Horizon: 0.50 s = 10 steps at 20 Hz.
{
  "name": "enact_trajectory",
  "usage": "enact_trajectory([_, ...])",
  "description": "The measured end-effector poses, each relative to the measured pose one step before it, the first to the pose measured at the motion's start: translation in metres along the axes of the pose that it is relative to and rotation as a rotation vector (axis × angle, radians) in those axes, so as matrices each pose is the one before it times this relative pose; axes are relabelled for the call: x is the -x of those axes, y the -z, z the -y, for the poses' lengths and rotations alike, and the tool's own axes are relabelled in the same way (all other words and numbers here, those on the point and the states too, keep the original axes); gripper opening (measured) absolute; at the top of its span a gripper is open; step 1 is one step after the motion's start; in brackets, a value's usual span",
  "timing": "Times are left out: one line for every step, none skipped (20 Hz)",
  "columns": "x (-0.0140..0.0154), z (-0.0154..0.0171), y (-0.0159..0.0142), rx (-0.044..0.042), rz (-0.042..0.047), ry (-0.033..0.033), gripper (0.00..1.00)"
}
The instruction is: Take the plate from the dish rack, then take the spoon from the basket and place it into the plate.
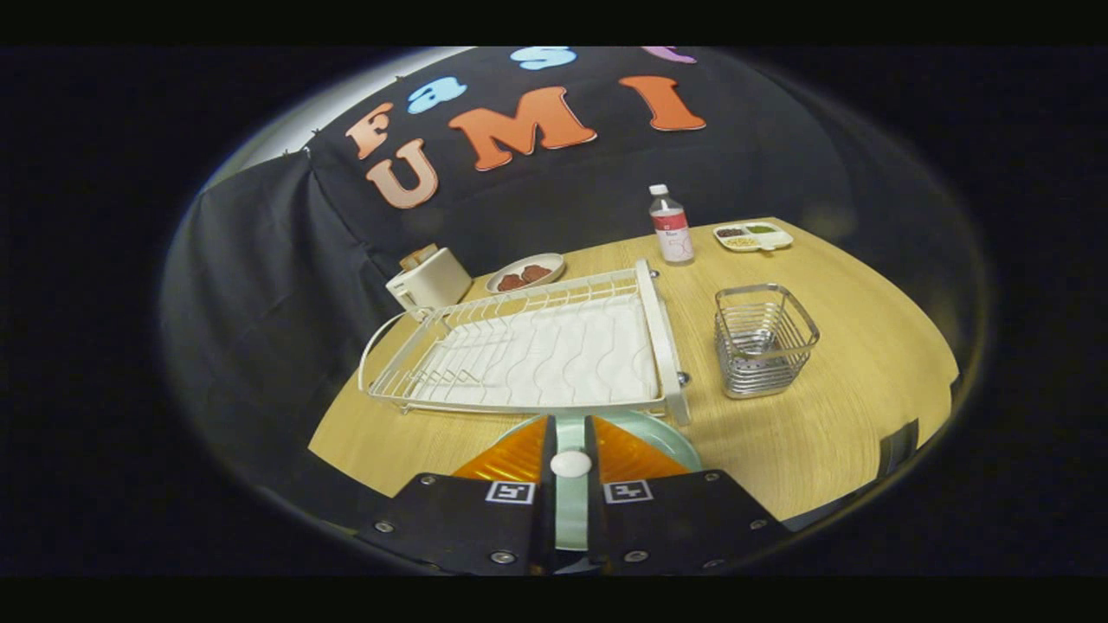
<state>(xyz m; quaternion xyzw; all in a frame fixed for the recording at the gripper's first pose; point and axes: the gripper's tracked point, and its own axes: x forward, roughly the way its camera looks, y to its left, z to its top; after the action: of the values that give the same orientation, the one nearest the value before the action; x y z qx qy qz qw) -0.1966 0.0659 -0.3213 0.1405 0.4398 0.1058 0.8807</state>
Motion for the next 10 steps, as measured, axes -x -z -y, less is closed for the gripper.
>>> enact_trajectory([0.00249,0.00359,0.00453,-0.01565,-0.01339,-0.00396,0.16])
enact_trajectory([0.00105,0.00363,0.00394,-0.01971,-0.01157,-0.00041,0.17])
enact_trajectory([0.00112,0.00357,0.00515,-0.02547,-0.01233,0.00016,0.18])
enact_trajectory([-0.00116,0.00521,0.00412,-0.03204,-0.01993,0.00551,0.19])
enact_trajectory([-0.00083,0.00458,0.00483,-0.03254,-0.01242,0.00594,0.22])
enact_trajectory([-0.00125,0.00532,0.00117,-0.03056,-0.00625,0.00730,0.24])
enact_trajectory([-0.00179,0.00364,0.00083,-0.02077,-0.00286,0.00514,0.26])
enact_trajectory([0.00005,0.00345,0.00149,-0.01282,-0.00488,0.00877,0.28])
enact_trajectory([-0.00057,0.00081,-0.00139,-0.00626,-0.00468,0.00887,0.32])
enact_trajectory([-0.00008,0.00455,0.00179,0.00465,-0.00410,0.01815,0.33])
